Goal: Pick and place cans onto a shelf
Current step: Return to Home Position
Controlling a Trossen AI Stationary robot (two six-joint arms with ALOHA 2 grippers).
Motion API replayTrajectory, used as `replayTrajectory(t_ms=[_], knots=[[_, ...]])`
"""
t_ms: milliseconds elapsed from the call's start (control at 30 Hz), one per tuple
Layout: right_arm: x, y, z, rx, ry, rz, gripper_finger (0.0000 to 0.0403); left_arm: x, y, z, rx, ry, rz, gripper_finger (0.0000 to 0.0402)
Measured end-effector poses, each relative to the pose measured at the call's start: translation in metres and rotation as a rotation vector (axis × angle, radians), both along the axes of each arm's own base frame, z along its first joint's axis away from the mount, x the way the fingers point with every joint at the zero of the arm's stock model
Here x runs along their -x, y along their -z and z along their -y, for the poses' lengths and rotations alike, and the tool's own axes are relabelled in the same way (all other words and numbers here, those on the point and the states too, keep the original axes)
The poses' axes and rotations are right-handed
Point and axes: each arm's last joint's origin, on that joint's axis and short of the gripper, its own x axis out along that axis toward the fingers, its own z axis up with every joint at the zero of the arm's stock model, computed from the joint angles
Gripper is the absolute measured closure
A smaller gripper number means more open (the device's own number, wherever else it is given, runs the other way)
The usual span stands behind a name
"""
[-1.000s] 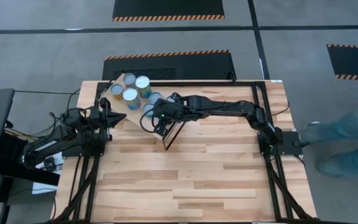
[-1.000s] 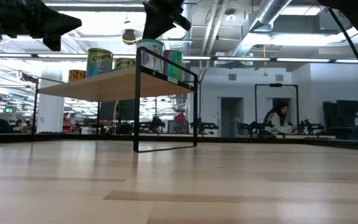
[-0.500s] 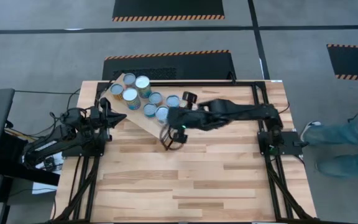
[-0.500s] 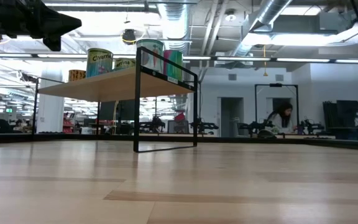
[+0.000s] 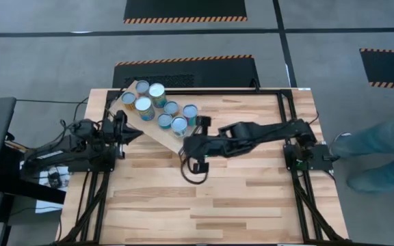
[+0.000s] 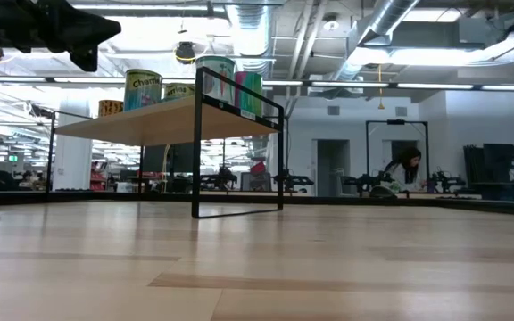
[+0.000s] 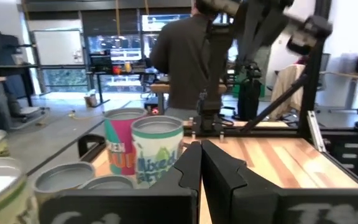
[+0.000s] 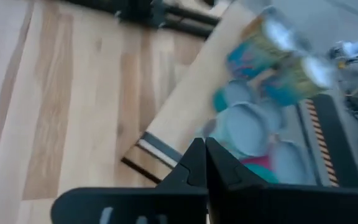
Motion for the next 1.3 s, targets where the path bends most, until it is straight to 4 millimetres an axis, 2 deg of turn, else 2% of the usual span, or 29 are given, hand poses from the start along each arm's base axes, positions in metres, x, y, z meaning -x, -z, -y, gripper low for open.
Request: replayTrajectory(t_ms=[133, 267, 400, 567, 733, 933, 1100, 1300], knots=[[-0.014, 0.03, 0.011, -0.042, -0.047, 0.008, 0.0397, -0.004, 0.0, 0.001, -0.005, -0.005, -0.013, 0.0401], [-0.012, 0.053, 0.027, -0.098, -0.08, 0.084, 0.0398, -0.005, 0.0, 0.002, -0.027, -0.023, -0.015, 0.0401], [0.01, 0.069, 0.038, -0.135, -0.106, 0.22, 0.0399, -0.005, 0.0, 0.003, -0.038, -0.018, -0.008, 0.0402], [0.057, 0.088, 0.038, -0.146, -0.136, 0.39, 0.0398, -0.008, 0.003, 0.004, -0.029, -0.004, 0.026, 0.0401], [0.108, 0.113, 0.034, -0.171, -0.171, 0.488, 0.0398, -0.014, 0.016, 0.004, -0.006, 0.012, 0.071, 0.0401], [0.167, 0.136, 0.035, -0.208, -0.205, 0.577, 0.0391, -0.017, 0.024, 0.006, 0.024, -0.007, 0.043, 0.0401], [0.21, 0.148, 0.041, -0.221, -0.226, 0.671, 0.0395, -0.017, 0.024, 0.009, 0.018, 0.005, 0.036, 0.0401], [0.252, 0.162, 0.05, -0.206, -0.229, 0.751, 0.0395, -0.017, 0.025, 0.011, -0.009, 0.022, 0.028, 0.0401]])
